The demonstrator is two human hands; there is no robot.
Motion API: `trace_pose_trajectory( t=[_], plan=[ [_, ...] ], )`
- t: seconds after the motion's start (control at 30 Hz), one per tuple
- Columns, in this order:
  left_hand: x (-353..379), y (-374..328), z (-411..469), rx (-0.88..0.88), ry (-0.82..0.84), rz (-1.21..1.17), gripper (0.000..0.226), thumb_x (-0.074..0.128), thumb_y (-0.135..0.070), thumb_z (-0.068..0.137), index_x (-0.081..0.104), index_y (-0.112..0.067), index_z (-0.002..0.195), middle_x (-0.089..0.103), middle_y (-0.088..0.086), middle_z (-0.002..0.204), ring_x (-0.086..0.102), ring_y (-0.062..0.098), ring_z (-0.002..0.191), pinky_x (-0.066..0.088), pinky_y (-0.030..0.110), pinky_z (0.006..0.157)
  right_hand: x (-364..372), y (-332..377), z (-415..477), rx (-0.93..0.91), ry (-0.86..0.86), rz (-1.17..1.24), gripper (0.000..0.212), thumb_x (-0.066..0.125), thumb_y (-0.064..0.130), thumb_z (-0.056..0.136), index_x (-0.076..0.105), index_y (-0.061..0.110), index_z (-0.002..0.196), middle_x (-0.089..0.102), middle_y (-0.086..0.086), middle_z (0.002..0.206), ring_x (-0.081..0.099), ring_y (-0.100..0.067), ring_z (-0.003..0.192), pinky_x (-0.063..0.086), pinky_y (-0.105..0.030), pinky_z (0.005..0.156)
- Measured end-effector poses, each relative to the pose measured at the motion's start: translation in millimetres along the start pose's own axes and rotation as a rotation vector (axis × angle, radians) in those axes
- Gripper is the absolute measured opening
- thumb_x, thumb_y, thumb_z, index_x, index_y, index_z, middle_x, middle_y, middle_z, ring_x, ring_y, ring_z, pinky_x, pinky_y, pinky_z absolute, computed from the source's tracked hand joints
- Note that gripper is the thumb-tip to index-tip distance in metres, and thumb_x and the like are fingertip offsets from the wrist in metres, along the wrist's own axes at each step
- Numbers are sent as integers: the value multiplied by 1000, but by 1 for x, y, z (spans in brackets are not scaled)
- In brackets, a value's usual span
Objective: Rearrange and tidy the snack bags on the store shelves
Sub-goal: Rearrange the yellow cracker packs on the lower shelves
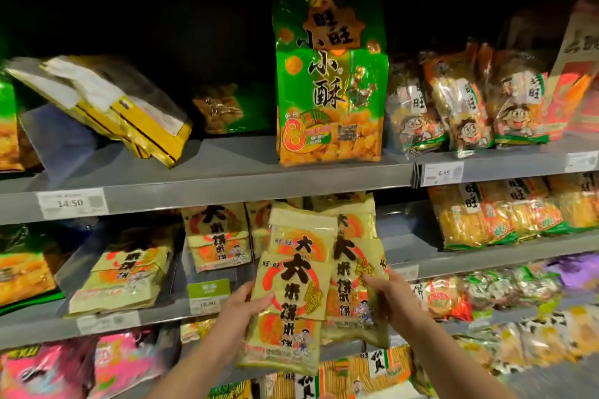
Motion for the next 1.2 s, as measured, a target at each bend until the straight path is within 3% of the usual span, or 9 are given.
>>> trace_pose_trajectory(
  t=[0.17,0.33,0.47,0.67,0.73,0.83,1.03,1.13,1.2],
  plan=[
    [-4,-12,12,54,-137,-91,75,69,-17,78,31,-12,142,64,-9,95,64,0,73,53,19,59,-6,15,30,14,-5,43,49,62,11,83,42,4,128,58,-18,85,53,-29,66,41,-31,53],
    [7,-45,38,149,-203,-44,57,65,-22,84,41,-19,136,60,-10,114,59,9,101,48,33,92,2,51,66,-78,38,31,28,56,2,85,53,9,113,73,-14,93,70,-30,83,56,-38,65],
    [14,-43,51,213,-339,7,46,62,-15,86,47,-17,129,56,-20,88,58,-18,63,45,3,49,-8,50,80,-127,-85,-54,30,60,5,85,55,8,115,71,-13,100,69,-28,90,55,-44,79],
    [14,-43,61,196,-465,87,52,62,-21,86,44,-19,135,62,1,120,59,16,103,50,37,88,-14,57,81,-273,-437,-422,42,66,23,84,52,18,123,64,-1,108,60,-17,91,50,-39,83],
    [17,-44,60,214,-543,171,43,61,-23,87,50,-18,128,65,1,112,60,14,95,51,36,82,-11,64,73,-370,-575,-599,33,67,26,83,55,25,114,62,0,108,54,-13,85,46,-34,77],
    [20,-45,57,231,-656,343,39,57,-33,88,52,-19,124,65,0,107,60,20,97,51,39,81,-12,62,69,-390,-737,-848,50,69,34,80,49,18,123,55,-10,120,51,-30,108,44,-45,88],
    [25,-46,59,244,-795,712,56,41,-53,88,44,-21,134,49,11,134,48,32,118,51,43,82,-4,18,61,-361,-577,-640,44,53,52,84,42,21,113,58,-2,105,60,-19,91,53,-42,77],
    [25,-45,57,291,-825,647,57,48,-50,87,38,-22,135,54,8,132,59,32,107,51,39,70,6,-8,54,-392,-420,-701,76,48,69,73,36,23,131,52,2,127,54,-18,113,47,-43,97],
    [25,-46,54,347,-813,608,57,53,-47,86,34,-21,133,57,7,128,62,30,102,53,42,71,10,-20,53,-427,-381,-889,90,50,74,69,28,25,141,33,6,147,34,-17,134,28,-41,113]
  ],
)
Point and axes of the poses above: each hand's wrist, its own z-axis towards the middle knuckle, its own x-axis out of the palm, y = z × x, the point moved 7 cm from there along z, towards the middle knuckle
